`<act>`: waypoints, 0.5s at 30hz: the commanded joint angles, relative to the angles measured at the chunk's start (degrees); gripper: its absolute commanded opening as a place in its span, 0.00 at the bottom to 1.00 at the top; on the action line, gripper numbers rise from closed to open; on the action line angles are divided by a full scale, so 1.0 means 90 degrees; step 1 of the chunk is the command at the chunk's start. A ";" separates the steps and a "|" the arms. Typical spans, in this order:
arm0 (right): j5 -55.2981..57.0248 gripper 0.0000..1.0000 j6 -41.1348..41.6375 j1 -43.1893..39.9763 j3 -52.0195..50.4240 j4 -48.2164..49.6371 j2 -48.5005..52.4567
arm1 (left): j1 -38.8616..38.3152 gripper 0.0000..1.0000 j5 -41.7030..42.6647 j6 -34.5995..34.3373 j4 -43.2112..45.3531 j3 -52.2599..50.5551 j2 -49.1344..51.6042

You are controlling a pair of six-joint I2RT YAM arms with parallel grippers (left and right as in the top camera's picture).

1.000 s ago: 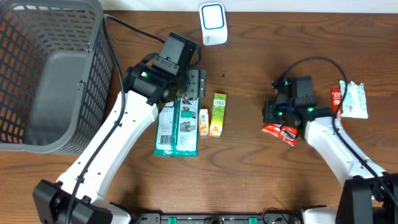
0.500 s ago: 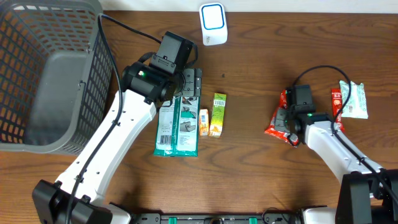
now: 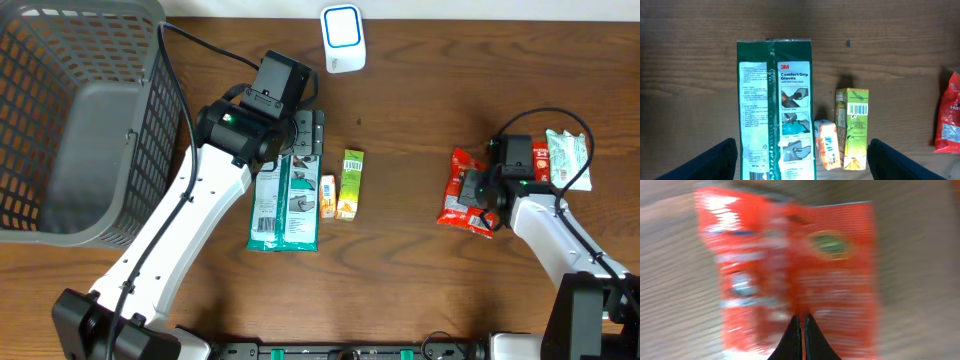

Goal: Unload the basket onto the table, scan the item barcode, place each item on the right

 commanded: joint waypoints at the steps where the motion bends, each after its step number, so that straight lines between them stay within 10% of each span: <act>1: -0.1775 0.01 -0.0170 0.0002 0.0180 0.0002 0.0019 | 0.0015 0.84 -0.0148 0.0034 -0.0039 0.0024 -0.0002; 15: -0.0692 0.01 -0.0197 0.0498 0.0075 0.0007 0.0665 | 0.0015 0.84 -0.0148 0.0034 -0.0039 0.0024 -0.0002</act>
